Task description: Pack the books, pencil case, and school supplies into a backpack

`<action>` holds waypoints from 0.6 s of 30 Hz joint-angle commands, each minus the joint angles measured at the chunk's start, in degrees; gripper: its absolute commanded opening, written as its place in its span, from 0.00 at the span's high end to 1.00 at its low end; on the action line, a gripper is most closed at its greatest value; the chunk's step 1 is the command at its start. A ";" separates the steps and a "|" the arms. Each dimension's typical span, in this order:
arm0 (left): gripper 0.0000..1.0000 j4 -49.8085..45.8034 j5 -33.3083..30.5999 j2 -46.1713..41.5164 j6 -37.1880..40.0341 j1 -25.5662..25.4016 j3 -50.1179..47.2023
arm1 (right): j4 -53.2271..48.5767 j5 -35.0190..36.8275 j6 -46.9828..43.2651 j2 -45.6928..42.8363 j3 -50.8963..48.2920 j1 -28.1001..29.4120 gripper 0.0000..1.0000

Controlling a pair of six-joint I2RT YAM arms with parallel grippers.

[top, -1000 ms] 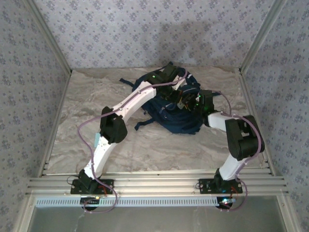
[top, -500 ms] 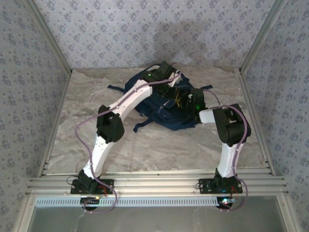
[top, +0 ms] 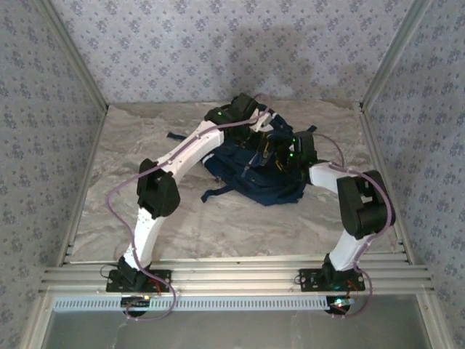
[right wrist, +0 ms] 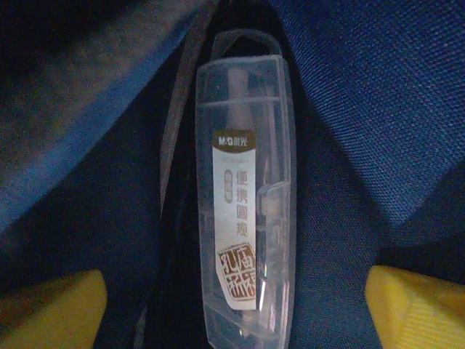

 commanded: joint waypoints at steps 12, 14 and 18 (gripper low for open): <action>0.99 11.83 0.68 -3.24 -3.43 0.69 -8.93 | -34.31 9.58 -28.85 -26.56 -0.38 -1.74 0.00; 0.95 11.75 1.26 -4.00 -4.03 0.61 -9.82 | -34.79 8.45 -29.81 -29.04 -0.46 -2.75 0.00; 0.58 12.29 1.53 -7.18 -5.91 0.65 -13.76 | -34.91 6.25 -32.63 -31.69 0.33 -4.04 0.00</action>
